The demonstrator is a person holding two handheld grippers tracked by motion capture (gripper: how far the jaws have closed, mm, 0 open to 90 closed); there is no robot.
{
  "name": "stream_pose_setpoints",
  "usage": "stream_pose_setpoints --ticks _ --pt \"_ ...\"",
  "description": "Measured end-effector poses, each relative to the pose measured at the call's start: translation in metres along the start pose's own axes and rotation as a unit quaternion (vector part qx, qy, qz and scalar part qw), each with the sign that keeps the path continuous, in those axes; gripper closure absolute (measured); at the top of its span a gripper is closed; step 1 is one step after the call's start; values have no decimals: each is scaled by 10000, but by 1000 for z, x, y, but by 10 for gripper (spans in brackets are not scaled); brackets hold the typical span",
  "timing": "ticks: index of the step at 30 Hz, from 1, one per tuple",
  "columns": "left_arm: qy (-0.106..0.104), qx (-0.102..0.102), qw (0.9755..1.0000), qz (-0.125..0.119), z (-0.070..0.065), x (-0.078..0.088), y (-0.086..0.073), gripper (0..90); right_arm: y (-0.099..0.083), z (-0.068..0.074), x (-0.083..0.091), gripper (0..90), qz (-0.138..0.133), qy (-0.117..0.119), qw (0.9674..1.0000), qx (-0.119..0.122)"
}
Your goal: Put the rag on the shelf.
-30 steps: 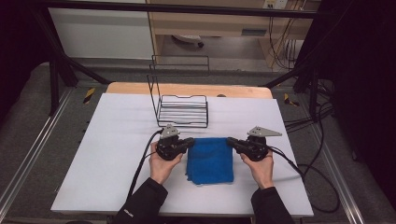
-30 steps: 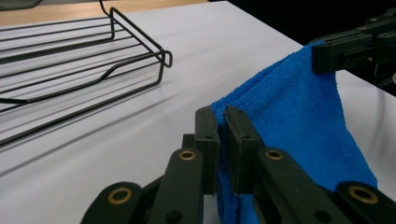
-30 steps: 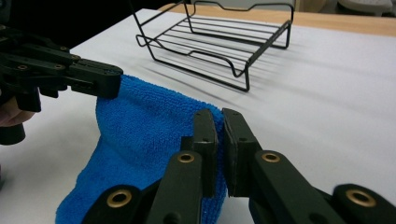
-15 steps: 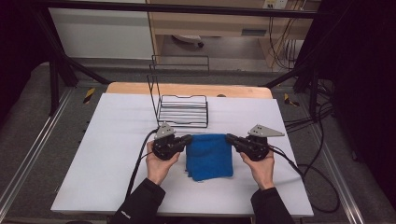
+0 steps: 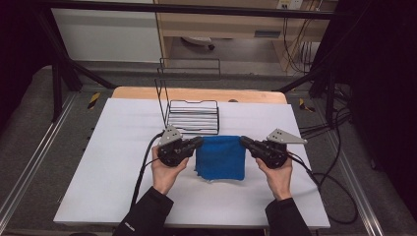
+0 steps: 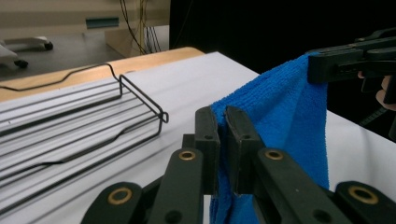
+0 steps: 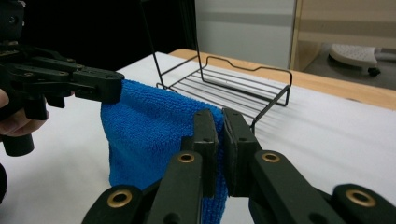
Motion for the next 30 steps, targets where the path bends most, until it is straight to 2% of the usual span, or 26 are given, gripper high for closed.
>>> stream_pose_setpoints --ticks 7,18,30 --pt "39 -88 9997 -207 -2 10 12 840 10 6 8 856 -255 -97 9996 82" --pt "110 -107 9985 -527 0 25 29 841 30 16 16 857 -634 -215 9976 184" --pt "309 -146 9957 -867 9 50 52 842 58 32 14 858 -1038 -401 9931 367"
Point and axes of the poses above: each handheld gripper's, and its own axes: x roughly backward along the jaws, y roughly out of its top, z roughly to its left, the point moved 4 cm from there along -x, roughly forward along the jaws, and after that the axes turned 13 degrees about z, right-handed, at the moved point
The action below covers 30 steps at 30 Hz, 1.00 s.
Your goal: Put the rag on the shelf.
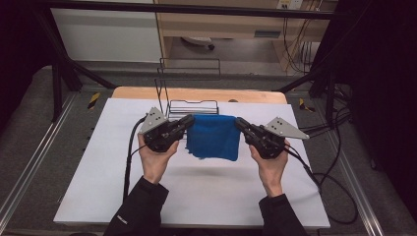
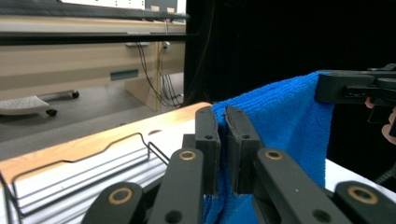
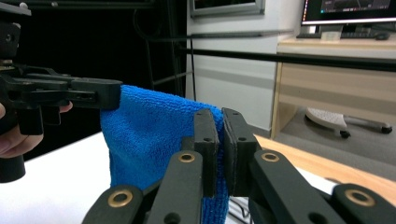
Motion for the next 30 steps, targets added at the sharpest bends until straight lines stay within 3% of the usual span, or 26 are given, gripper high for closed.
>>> stream_pose_setpoints --ticks 14,30 --pt "155 7 9993 -327 13 17 23 844 31 11 -9 859 -317 -72 9994 151" --pt "294 34 9964 -794 27 30 48 844 63 16 -20 859 -650 -125 9976 197"
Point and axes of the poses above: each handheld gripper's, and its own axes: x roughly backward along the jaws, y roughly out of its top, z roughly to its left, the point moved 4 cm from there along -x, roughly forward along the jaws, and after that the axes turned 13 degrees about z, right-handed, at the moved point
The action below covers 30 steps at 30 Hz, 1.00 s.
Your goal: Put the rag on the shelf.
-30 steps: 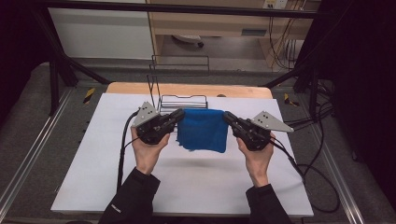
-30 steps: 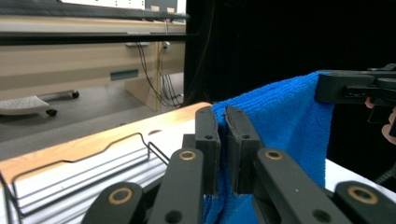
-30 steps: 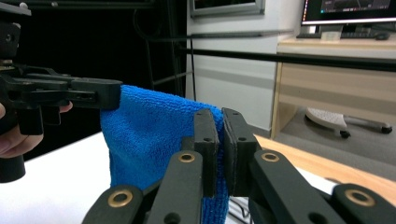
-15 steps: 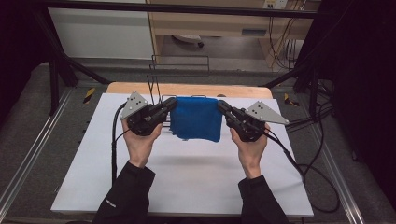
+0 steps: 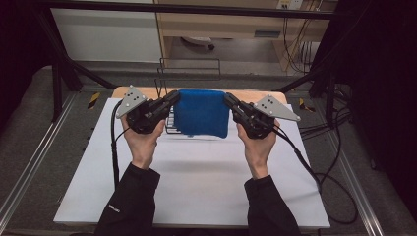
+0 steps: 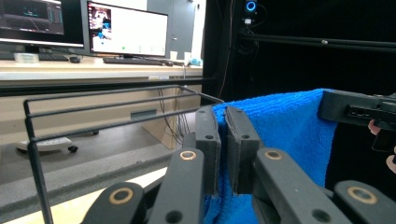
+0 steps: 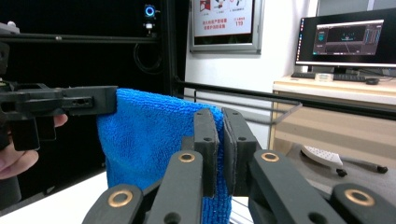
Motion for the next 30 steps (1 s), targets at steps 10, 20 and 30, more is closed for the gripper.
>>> stream_pose_setpoints --ticks 10,20,30 --pt "110 25 9998 -174 12 4 19 845 29 4 -12 859 -193 -87 9997 126" --pt "241 35 9990 -374 23 11 43 845 58 8 -23 859 -300 -164 9990 296" --pt "361 -25 9982 -485 33 11 68 845 82 5 -35 859 -397 -238 9984 326"
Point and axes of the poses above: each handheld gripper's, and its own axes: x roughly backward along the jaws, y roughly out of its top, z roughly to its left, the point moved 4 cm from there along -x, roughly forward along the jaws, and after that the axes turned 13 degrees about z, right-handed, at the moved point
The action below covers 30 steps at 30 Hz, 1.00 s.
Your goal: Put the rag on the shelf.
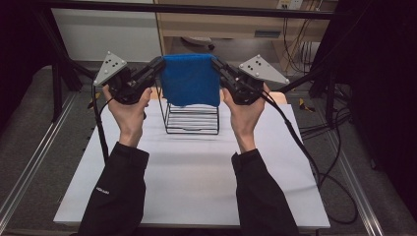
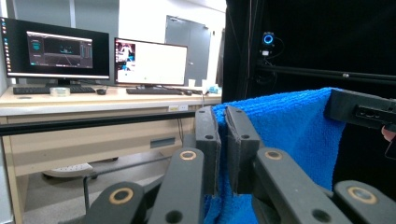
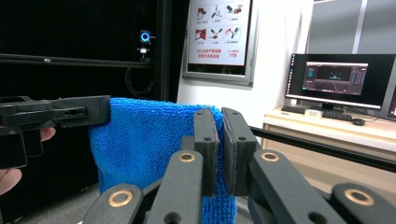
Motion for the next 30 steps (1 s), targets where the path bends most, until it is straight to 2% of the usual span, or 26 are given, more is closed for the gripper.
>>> stream_pose_setpoints --ticks 9,17,30 --pt "67 7 9998 -178 5 -3 12 845 10 -4 -8 859 -109 1 9999 -26" --pt "203 -162 9994 -208 9 -9 30 845 25 -10 -16 859 -215 -25 9998 -39" --pt "327 -194 9990 -229 20 -20 48 844 38 -18 -31 859 -257 -61 9996 -80"
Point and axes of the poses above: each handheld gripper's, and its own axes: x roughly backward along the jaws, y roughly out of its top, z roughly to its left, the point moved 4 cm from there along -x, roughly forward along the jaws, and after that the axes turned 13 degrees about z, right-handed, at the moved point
